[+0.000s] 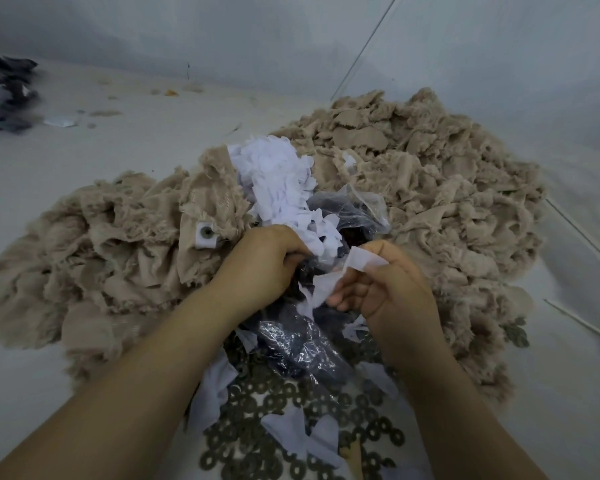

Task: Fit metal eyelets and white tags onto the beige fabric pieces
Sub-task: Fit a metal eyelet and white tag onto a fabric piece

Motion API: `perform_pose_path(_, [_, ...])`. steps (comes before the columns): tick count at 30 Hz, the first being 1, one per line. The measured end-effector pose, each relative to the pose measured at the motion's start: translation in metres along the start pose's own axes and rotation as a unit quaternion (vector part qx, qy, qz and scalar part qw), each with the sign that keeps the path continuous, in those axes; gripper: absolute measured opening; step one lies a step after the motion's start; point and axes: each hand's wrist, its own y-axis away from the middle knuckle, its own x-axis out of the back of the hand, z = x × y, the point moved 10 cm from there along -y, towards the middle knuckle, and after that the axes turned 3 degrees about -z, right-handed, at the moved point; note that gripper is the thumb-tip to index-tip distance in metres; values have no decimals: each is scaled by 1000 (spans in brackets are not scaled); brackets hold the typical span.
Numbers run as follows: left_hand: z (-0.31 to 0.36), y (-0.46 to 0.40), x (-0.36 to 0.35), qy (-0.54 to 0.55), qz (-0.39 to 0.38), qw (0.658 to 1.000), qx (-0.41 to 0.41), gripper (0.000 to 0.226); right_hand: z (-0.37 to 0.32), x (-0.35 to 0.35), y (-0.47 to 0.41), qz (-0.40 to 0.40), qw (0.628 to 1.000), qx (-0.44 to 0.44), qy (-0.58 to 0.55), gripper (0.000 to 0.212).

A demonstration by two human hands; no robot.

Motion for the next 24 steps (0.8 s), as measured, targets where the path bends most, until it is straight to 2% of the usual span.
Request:
perform_pose_path(2, [2, 1, 4, 4, 22, 1000, -8, 23, -4, 3, 0, 9, 999, 7, 35, 13])
perform_pose_path(4, [2, 6, 10, 63, 48, 997, 13, 33, -7, 6, 1, 32, 995, 16, 89, 19])
perform_pose_path(6, [1, 14, 11, 228, 37, 971, 62, 30, -10, 7, 0, 47, 992, 27, 113, 19])
perform_pose_path(8, [6, 21, 0, 378, -18, 921, 93, 5, -13, 3, 0, 54, 992, 36, 110, 15])
perform_pose_path(10, [12, 24, -2, 339, -22, 937, 84, 17, -14, 1, 1, 62, 992, 33, 100, 9])
perform_pose_path(11, [10, 23, 1, 294, 8, 952, 81, 17, -14, 2, 2, 70, 991, 29, 110, 6])
perform_pose_path(13, [7, 21, 15, 248, 81, 962, 85, 26, -21, 11, 8, 102, 969, 31, 225, 6])
perform_pose_path(14, [7, 20, 21, 231, 103, 964, 78, 31, -26, 17, 12, 111, 939, 27, 325, 12])
perform_pose_path(16, [9, 20, 25, 200, 116, 972, 48, 33, -29, 22, 24, 73, 842, -20, 534, 21])
perform_pose_path(18, [9, 21, 20, 186, 102, 976, 41, 31, -18, 22, 40, -26, 727, -103, 678, 30])
perform_pose_path(20, [8, 23, 10, 201, 93, 974, 58, 29, 0, 20, 56, -125, 628, -161, 751, 30])
perform_pose_path(21, [8, 25, 6, 208, 94, 971, 65, 29, 6, 17, 61, -154, 604, -170, 763, 24])
perform_pose_path(22, [9, 26, 3, 210, 96, 971, 68, 28, 10, 12, 63, -170, 598, -168, 765, 17])
perform_pose_path(24, [7, 27, 0, 212, 100, 969, 77, 25, 11, 6, 65, -179, 611, -163, 754, 7])
